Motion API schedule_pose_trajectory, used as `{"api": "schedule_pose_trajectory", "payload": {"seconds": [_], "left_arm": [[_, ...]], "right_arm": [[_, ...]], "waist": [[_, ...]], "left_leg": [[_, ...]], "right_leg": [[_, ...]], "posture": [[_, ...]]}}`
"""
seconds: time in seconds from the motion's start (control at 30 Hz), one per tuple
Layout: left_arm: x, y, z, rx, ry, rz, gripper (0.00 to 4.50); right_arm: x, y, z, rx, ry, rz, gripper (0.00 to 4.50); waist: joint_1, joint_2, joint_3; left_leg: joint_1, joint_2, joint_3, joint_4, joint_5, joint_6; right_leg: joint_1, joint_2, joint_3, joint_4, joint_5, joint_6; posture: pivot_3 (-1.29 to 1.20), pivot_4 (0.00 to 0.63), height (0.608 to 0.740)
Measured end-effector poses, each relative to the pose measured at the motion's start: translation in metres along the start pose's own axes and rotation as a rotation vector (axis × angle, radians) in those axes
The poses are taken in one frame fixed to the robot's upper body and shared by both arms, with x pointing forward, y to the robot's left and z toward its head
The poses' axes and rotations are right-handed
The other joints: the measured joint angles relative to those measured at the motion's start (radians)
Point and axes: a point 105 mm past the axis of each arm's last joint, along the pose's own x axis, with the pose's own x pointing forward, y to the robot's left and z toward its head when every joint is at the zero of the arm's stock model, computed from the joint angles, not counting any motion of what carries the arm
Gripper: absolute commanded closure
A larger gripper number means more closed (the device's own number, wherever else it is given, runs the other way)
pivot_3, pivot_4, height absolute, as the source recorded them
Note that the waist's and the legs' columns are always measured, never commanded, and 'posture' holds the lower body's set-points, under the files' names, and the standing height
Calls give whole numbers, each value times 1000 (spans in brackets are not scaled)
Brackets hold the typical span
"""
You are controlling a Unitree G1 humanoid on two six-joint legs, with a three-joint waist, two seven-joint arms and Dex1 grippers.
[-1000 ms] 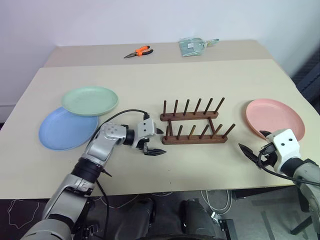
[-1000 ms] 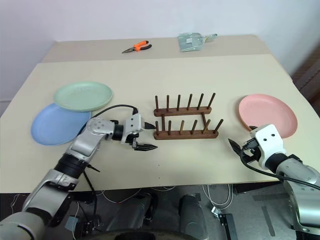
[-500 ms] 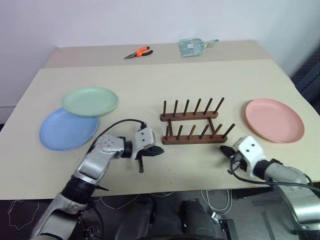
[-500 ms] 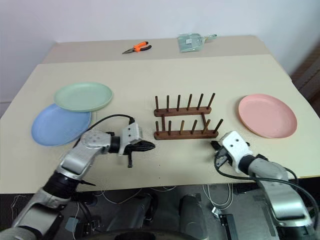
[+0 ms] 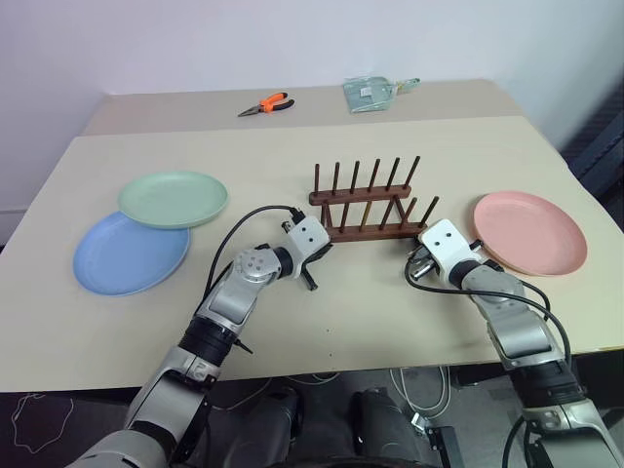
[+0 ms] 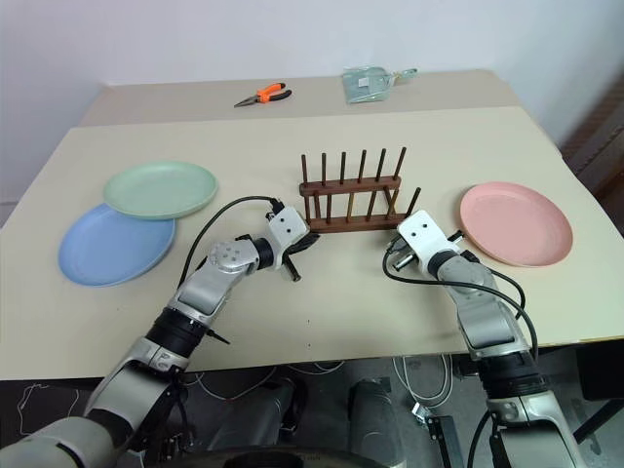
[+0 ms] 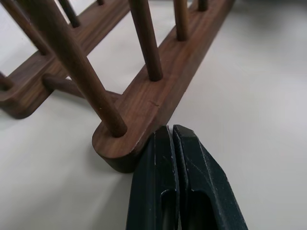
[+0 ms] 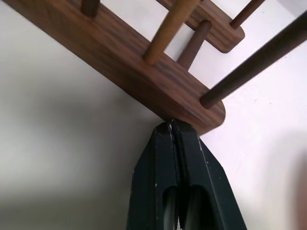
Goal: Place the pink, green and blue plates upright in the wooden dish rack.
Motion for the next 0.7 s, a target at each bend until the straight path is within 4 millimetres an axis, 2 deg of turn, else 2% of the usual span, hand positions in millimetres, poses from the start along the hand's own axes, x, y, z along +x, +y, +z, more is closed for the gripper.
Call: {"api": "schedule_pose_trajectory", "payload": {"seconds": [0.1,0.2,0.3,0.37,0.53,0.63,0.7], "left_arm": [[3,3,0,-2,2,13,4439],[2,4,0,-1,-2,16,4500],[-4,1,-2,8,-9,3,4500],[-13,-2,-3,-8,-27,-25,4500],[-27,-23,1,-81,-83,-139,4500],[-29,-29,19,-83,-148,-185,4500],[-29,-29,23,-82,-160,-191,4500]], "right_arm": [[0,0,1,-3,-7,5,4500],[-5,-2,-2,3,-5,13,3752],[-24,-14,-8,-24,4,5,2276],[-44,-31,-13,-79,25,-23,1287],[-72,-60,-23,-188,116,-80,1287],[-76,-61,-41,-188,200,-83,1287],[-75,-62,-49,-188,232,-93,1287]], "waist": [[0,0,0],[0,0,0],[0,0,0],[-1,1,0],[1,1,1],[1,1,1],[0,1,1]], "left_leg": [[0,0,0,0,0,0],[0,0,0,0,0,0],[-1,0,0,0,-1,1],[-1,0,0,0,-2,0],[-2,0,0,0,-2,0],[-2,0,0,0,-2,0],[-2,0,0,0,-2,0]], "right_leg": [[0,0,0,0,0,0],[0,0,0,0,0,0],[-1,0,0,0,0,1],[-2,0,1,0,-1,1],[-2,0,1,0,-1,1],[-1,-1,1,0,-2,-1],[-1,-1,1,0,-2,-1]], "posture": [[0,150,719],[0,150,719],[0,150,719],[0,150,719],[0,150,719],[0,150,719],[0,150,719]]}}
